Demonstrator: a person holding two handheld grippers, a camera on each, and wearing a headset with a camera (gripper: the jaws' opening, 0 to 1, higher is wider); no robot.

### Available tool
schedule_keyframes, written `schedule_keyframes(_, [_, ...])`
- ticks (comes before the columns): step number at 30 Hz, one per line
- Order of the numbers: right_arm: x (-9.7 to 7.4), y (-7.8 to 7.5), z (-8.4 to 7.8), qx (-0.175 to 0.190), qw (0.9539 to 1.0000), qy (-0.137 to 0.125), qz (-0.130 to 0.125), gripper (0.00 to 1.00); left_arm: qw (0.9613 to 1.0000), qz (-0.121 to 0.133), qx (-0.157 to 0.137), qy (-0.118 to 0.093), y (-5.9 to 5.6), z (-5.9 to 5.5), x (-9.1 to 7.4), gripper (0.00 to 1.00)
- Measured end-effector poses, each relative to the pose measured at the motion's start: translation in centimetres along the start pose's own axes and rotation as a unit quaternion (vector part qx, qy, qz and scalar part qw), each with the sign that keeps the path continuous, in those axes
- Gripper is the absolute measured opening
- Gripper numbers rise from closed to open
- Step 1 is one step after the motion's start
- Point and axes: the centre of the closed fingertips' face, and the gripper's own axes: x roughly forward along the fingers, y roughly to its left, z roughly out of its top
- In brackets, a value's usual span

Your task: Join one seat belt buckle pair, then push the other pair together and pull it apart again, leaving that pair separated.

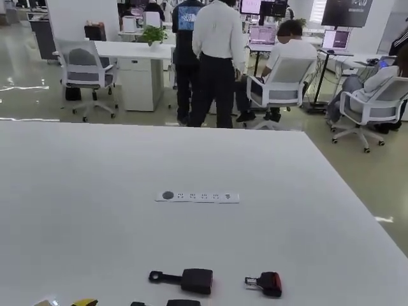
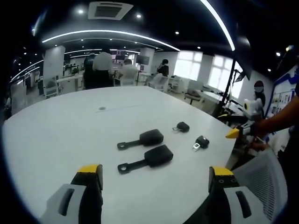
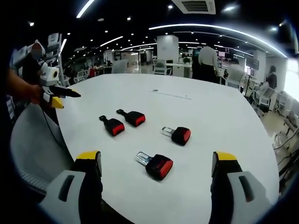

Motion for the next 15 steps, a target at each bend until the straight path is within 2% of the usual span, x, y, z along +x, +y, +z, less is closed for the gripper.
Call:
schedule_keyframes(4, [0.5, -0.3, -0.3, -0.003, 1.0, 0.003, 0.007, 0.98, 0.9999, -0.015, 0.006, 0.002, -0.6, 0.0, 0.5, 0.94])
schedule_keyframes(7, [0.8, -0.3, -0.2, -0.006, 0.9999, 0.007, 0.013, 0.98, 0.9997, -0.019, 0.013, 0.011, -0.9, 0.0, 1.1, 0.93])
schedule_keyframes(12, [1.4, 0.0, -0.4, -0.006, 0.9995, 0.015, 0.026, 0.97, 0.9994, -0.022, 0.019, 0.016, -0.8, 0.0, 1.6, 0.9])
schedule_keyframes(15, [1.8, 0.0, -0.5, -0.008, 0.9992, 0.021, 0.032, 0.97, 0.9993, -0.025, 0.019, 0.02, -0.3, 0.1, 2.2, 0.9])
